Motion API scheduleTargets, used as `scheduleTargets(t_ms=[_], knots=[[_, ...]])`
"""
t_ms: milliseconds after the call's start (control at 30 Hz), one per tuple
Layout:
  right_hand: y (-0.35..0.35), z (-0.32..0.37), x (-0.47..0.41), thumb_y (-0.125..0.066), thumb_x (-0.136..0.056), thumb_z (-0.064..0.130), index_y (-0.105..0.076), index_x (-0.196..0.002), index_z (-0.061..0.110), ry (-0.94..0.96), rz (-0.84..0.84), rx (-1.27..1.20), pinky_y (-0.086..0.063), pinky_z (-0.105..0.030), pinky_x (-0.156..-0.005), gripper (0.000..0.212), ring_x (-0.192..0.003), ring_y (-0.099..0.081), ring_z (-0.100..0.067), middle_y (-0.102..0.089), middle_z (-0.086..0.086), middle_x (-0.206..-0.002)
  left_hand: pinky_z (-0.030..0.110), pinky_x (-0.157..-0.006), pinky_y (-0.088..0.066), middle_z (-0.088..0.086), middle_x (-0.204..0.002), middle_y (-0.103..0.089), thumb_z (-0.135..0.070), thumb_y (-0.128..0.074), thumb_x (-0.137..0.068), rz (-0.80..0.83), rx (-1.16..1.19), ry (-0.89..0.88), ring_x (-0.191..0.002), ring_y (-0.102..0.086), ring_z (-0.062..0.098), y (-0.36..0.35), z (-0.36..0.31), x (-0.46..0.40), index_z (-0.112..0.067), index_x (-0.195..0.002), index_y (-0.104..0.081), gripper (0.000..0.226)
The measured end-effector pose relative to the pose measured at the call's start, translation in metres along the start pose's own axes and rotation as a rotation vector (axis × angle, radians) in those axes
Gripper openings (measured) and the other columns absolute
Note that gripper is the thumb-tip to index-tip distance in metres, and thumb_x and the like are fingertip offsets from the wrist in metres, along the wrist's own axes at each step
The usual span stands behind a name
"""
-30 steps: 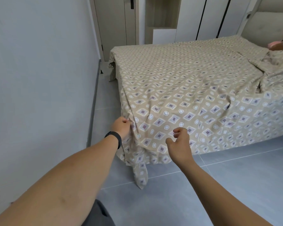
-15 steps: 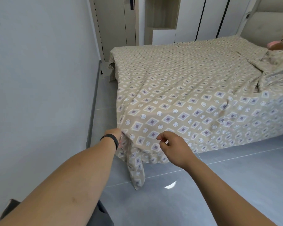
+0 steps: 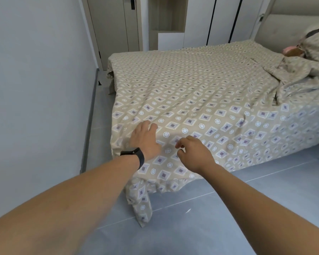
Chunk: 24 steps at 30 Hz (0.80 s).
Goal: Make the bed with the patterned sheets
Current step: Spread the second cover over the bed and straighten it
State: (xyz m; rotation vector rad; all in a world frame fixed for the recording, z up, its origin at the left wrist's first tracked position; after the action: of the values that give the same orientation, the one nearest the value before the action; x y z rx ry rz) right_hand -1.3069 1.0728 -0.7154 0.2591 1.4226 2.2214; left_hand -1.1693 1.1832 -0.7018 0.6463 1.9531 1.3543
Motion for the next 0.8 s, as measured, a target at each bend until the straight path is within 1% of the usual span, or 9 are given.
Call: scheduleTargets(t_ms=[67, 100, 167, 267, 333, 433, 500, 633, 800], knots=[[0.008, -0.016, -0.029, -0.048, -0.098, 0.029, -0.063, -0.124, 0.025, 0.006, 0.024, 0.179, -0.047, -0.038, -0.092, 0.031, -0.119, -0.049, -0.024, -0.055, 0.001, -0.125, 0.042, -0.114, -0.032, 0.004, -0.154, -0.031, -0.037, -0.068, -0.082, 0.154, -0.034, -0.122, -0.143, -0.028, 0.027, -0.01, -0.02, -0.028, -0.024, -0.147, -0.034, 0.075], [0.012, -0.04, -0.073, -0.047, -0.098, 0.031, -0.062, -0.125, 0.024, 0.009, -0.005, 0.256, -0.046, -0.038, -0.092, 0.032, -0.119, -0.049, -0.026, -0.055, -0.001, -0.126, 0.043, -0.117, -0.029, 0.005, -0.158, -0.026, -0.041, -0.07, -0.08, 0.19, -0.06, -0.17, -0.146, -0.023, 0.027, -0.028, -0.033, -0.073, -0.025, -0.151, -0.029, 0.084], [0.027, -0.055, -0.101, -0.042, -0.101, 0.035, -0.061, -0.125, 0.021, 0.009, -0.06, 0.377, -0.043, -0.039, -0.091, 0.033, -0.117, -0.049, -0.027, -0.055, -0.004, -0.127, 0.047, -0.121, -0.021, 0.004, -0.165, -0.013, -0.053, -0.074, -0.076, 0.31, -0.071, -0.208, -0.152, -0.011, 0.026, -0.036, -0.042, -0.095, -0.029, -0.157, -0.017, 0.102], [0.039, -0.106, -0.172, -0.036, -0.102, 0.039, -0.059, -0.129, 0.02, -0.026, -0.164, 0.431, -0.041, -0.04, -0.097, 0.04, -0.119, -0.049, -0.028, -0.055, -0.005, -0.129, 0.051, -0.124, 0.001, -0.005, -0.169, 0.005, -0.076, -0.074, -0.062, 0.469, -0.031, -0.234, -0.155, 0.011, 0.023, -0.083, -0.05, -0.148, -0.039, -0.158, 0.004, 0.129], [0.041, -0.143, -0.2, -0.033, -0.101, 0.045, -0.053, -0.138, 0.025, -0.09, -0.148, 0.378, -0.036, -0.042, -0.107, 0.047, -0.129, -0.043, -0.027, -0.05, -0.002, -0.14, 0.052, -0.122, 0.012, -0.007, -0.168, 0.018, -0.083, -0.068, -0.062, 0.507, -0.061, -0.231, -0.153, 0.024, 0.022, -0.108, -0.052, -0.162, -0.043, -0.156, 0.016, 0.132], [0.027, -0.178, -0.211, -0.025, -0.1, 0.055, -0.023, -0.158, 0.033, -0.196, 0.014, 0.269, -0.011, -0.046, -0.124, 0.062, -0.15, -0.015, -0.025, -0.02, 0.002, -0.165, 0.054, -0.12, 0.015, -0.005, -0.163, 0.032, -0.08, -0.064, -0.066, 0.487, -0.115, -0.249, -0.149, 0.033, 0.022, -0.124, -0.053, -0.162, -0.041, -0.153, 0.027, 0.132], [0.011, -0.181, -0.212, -0.017, -0.102, 0.055, 0.001, -0.162, 0.032, -0.214, 0.155, 0.308, 0.004, -0.049, -0.125, 0.067, -0.155, 0.004, -0.023, 0.004, 0.003, -0.17, 0.056, -0.118, 0.017, -0.003, -0.159, 0.04, -0.078, -0.065, -0.065, 0.549, -0.154, -0.225, -0.146, 0.038, 0.024, -0.13, -0.05, -0.157, -0.039, -0.149, 0.035, 0.137], [0.01, -0.179, -0.215, -0.008, -0.102, 0.055, 0.027, -0.155, 0.033, -0.293, 0.436, 0.316, 0.016, -0.052, -0.122, 0.068, -0.152, 0.026, -0.023, 0.031, 0.002, -0.164, 0.062, -0.111, 0.025, 0.006, -0.15, 0.053, -0.061, -0.073, -0.066, 0.667, -0.241, -0.108, -0.138, 0.048, 0.033, -0.128, -0.059, -0.149, -0.032, -0.141, 0.047, 0.145], [0.013, -0.181, -0.234, -0.006, -0.102, 0.055, 0.038, -0.148, 0.031, -0.419, 0.678, 0.333, 0.018, -0.054, -0.12, 0.068, -0.148, 0.035, -0.026, 0.044, 0.0, -0.156, 0.063, -0.108, 0.029, 0.01, -0.143, 0.059, -0.033, -0.079, -0.069, 0.894, -0.301, -0.003, -0.133, 0.052, 0.037, -0.121, -0.065, -0.163, -0.03, -0.141, 0.048, 0.146]])
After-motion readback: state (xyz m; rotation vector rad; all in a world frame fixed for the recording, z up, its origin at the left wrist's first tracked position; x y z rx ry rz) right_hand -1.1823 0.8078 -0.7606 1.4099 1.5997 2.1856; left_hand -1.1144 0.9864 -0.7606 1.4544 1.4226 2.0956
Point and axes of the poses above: each hand's wrist, its own x-axis away from the middle knuckle, its own y-axis out of the back of the hand, z = x × y, the point moved 7 cm from there along -x, towards the middle knuckle
